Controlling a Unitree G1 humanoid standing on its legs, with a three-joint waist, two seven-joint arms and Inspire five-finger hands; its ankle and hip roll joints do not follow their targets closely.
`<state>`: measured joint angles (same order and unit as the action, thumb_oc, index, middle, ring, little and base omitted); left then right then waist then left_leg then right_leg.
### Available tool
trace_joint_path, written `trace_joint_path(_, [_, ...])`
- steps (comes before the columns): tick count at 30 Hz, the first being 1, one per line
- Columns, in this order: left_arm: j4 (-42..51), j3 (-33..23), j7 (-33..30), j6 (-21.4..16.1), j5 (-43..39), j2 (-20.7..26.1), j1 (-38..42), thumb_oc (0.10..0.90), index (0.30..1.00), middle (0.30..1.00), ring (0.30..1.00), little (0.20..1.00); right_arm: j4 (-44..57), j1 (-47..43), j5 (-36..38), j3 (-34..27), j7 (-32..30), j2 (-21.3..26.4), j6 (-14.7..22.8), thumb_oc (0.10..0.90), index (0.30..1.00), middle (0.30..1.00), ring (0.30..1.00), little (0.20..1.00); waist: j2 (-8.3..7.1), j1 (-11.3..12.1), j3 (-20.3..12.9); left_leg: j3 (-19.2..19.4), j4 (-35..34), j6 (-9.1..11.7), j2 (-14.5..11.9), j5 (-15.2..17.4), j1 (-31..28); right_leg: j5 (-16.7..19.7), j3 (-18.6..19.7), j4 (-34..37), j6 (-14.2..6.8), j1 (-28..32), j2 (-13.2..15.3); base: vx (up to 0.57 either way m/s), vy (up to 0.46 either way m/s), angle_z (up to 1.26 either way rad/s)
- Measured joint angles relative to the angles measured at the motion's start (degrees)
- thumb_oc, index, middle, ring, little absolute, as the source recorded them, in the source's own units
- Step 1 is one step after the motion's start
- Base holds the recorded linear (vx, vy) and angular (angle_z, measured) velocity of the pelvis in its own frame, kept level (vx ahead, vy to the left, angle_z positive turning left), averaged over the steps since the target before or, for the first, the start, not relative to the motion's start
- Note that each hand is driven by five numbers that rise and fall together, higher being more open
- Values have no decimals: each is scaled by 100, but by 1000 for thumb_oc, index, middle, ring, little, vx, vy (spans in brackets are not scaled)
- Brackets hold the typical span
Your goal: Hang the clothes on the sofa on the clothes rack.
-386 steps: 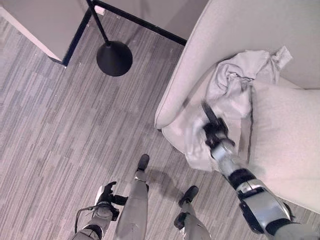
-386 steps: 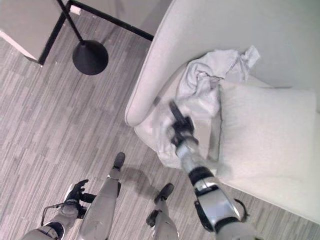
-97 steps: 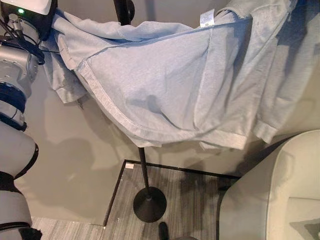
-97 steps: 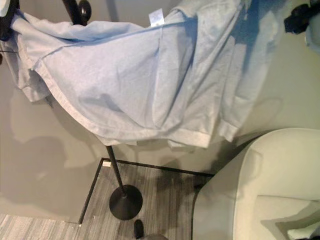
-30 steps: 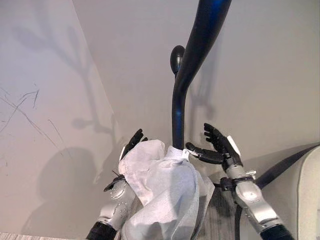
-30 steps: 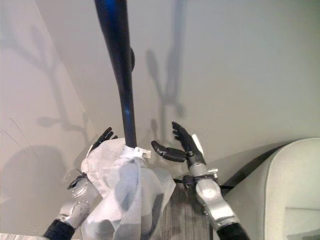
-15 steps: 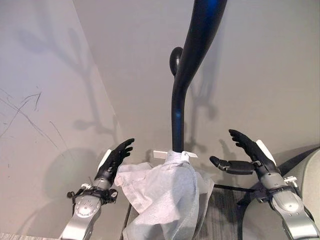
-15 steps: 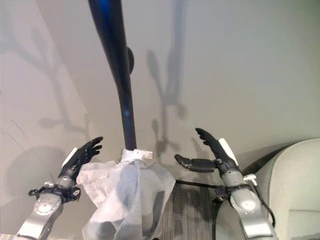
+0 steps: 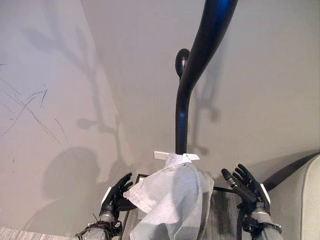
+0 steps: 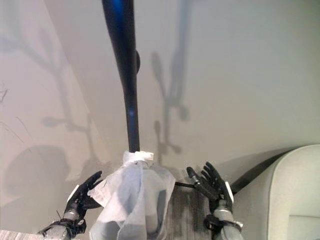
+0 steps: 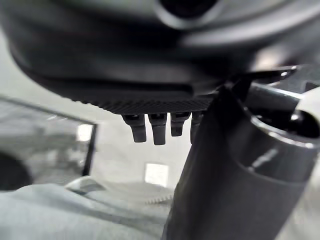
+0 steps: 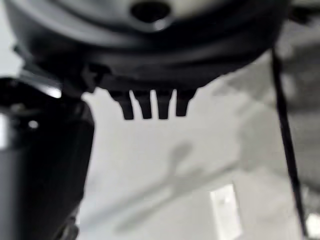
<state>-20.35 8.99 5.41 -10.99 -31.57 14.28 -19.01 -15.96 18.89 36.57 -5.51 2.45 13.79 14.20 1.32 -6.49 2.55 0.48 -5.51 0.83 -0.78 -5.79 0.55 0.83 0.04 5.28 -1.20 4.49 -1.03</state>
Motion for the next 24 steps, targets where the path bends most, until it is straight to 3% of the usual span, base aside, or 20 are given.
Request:
trace_joint_path(1, [-427,-428,362,-5,-696,-362,76,800,900,900,900,900,-466,-156,407,-118,176,-154,152,800,900,900,900,900,-19,-18,-29,0,-1,21,2,17,-20,-3,4,0,-3,16,-1,35,-20,3])
trace_joint_path(4, [-1357,-678,724,144,-1999,-796,172,800,900,900,900,900,-1461,-235,1400,-178,399,-513,146,800,900,900,900,900,-76,58,-197,-50,-3,25,7,38,29,-53,-61,0,31,34,-4,30,-13,10])
trace_joint_path(8, [-2629,-821,1062,469,-2768,-946,286,800,900,900,900,900,-2963,-457,2433,-216,624,-737,-86,800,900,900,900,900,-106,105,-253,-98,-2,25,6,41,-7,-83,-133,0,44,96,-10,21,-6,10])
trace_joint_path(12, [-3127,-1135,1043,515,-3046,-929,397,800,900,900,900,900,-3616,-552,3037,-286,670,-878,-373,800,900,900,900,900,-68,107,-257,-112,-2,13,-5,30,-21,-85,-136,0,46,113,-22,0,0,0])
trace_joint_path(15, [-4220,-1366,940,563,-3138,-903,800,800,900,900,900,900,-4750,-971,3414,-562,456,-856,-596,800,900,900,900,900,-74,110,-286,-125,-2,40,-10,48,-38,-92,-138,2,56,139,-28,41,-16,1])
trace_joint_path(17, [-5357,-1707,963,611,-3131,-846,1150,800,900,900,900,900,-6024,-1408,3478,-952,317,-720,-687,800,900,900,900,900,-85,108,-323,-125,-3,13,-29,75,-55,-101,-142,2,70,160,-47,58,-9,1])
trace_joint_path(20, [-6017,-1849,877,613,-2942,-740,1274,800,900,900,900,900,-6948,-1640,3443,-1010,183,-489,-813,800,900,900,900,900,-81,134,-329,-130,-2,-1,-41,85,-51,-102,-151,2,85,162,-63,43,-6,3])
trace_joint_path(24, [-6019,-1583,619,616,-2213,-714,1221,800,900,900,900,900,-7100,-1478,3002,-818,-162,-291,-935,800,900,900,900,900,-60,232,-329,-208,-3,-13,-33,94,-6,-128,-255,1,140,150,-64,30,1,11])
